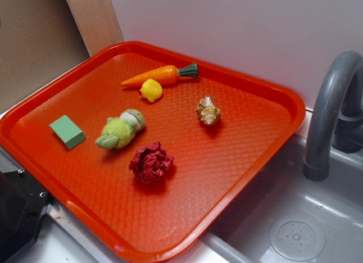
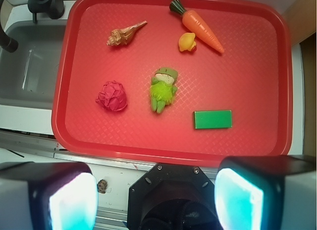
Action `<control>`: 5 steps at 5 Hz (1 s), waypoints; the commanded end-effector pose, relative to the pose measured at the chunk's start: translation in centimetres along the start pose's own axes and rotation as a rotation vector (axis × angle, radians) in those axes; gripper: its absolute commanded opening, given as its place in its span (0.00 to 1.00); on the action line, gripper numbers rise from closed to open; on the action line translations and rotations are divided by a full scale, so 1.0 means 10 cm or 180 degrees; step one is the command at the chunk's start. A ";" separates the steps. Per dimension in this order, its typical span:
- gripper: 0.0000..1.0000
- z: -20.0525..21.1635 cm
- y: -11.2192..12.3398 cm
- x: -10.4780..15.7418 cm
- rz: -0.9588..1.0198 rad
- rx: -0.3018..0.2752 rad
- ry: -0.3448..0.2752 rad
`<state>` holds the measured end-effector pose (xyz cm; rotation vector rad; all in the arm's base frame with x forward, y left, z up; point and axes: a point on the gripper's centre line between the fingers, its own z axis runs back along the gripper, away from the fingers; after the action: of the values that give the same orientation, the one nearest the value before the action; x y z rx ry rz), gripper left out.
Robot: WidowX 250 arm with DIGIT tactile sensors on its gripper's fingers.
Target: Grab the shell.
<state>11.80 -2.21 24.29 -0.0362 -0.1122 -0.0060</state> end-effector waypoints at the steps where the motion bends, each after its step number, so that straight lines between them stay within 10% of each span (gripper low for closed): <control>1: 1.00 0.00 0.00 0.00 0.0000 0.0000 0.0000; 3: 1.00 0.01 -0.49 0.45 0.0771 -0.0140 -0.0302; 5: 1.00 -0.27 -0.71 1.13 0.1854 0.0127 -0.0731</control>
<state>22.98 -9.53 21.21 0.0183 -0.2857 0.5953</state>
